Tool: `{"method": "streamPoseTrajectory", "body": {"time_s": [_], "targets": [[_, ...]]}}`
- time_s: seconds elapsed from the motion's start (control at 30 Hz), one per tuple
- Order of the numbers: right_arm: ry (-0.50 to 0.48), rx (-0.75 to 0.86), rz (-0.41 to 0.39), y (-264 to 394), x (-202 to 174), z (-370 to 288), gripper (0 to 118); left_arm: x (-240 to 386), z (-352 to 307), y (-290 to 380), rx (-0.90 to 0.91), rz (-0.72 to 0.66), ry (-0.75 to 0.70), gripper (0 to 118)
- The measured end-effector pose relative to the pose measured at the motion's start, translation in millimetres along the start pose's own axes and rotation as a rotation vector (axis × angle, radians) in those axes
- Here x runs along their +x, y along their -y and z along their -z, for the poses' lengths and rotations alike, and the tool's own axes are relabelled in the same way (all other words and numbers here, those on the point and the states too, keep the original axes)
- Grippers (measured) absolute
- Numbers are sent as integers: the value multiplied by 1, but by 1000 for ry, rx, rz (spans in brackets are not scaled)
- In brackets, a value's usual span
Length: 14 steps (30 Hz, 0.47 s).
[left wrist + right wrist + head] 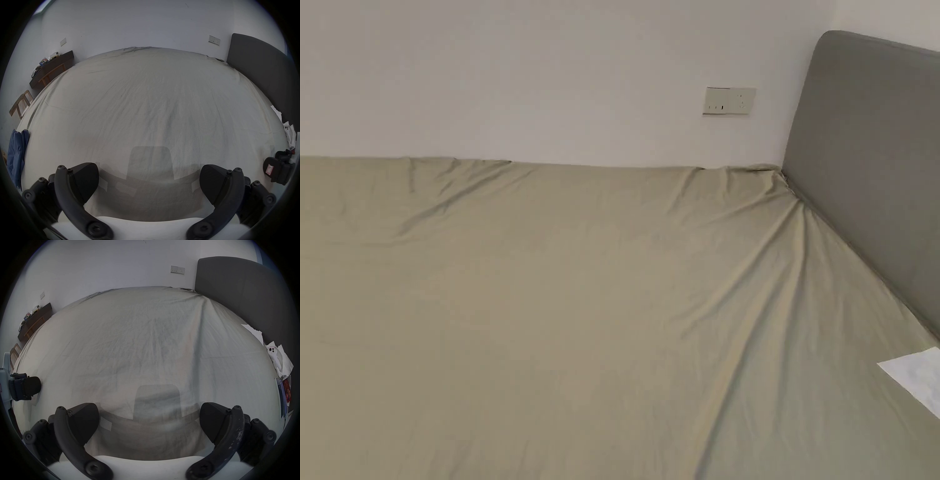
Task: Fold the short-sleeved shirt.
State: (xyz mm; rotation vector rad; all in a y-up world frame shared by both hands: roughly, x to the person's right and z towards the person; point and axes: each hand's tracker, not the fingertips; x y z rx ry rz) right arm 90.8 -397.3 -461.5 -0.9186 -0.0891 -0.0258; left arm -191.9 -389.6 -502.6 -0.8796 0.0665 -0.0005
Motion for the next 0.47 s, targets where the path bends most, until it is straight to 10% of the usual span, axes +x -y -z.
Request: {"method": "streamPoseTrajectory", "body": {"time_s": [0.47], "targets": [[0, 1, 0, 1, 1, 0, 118, 0, 1, 1, 0, 0, 0, 118]]}}
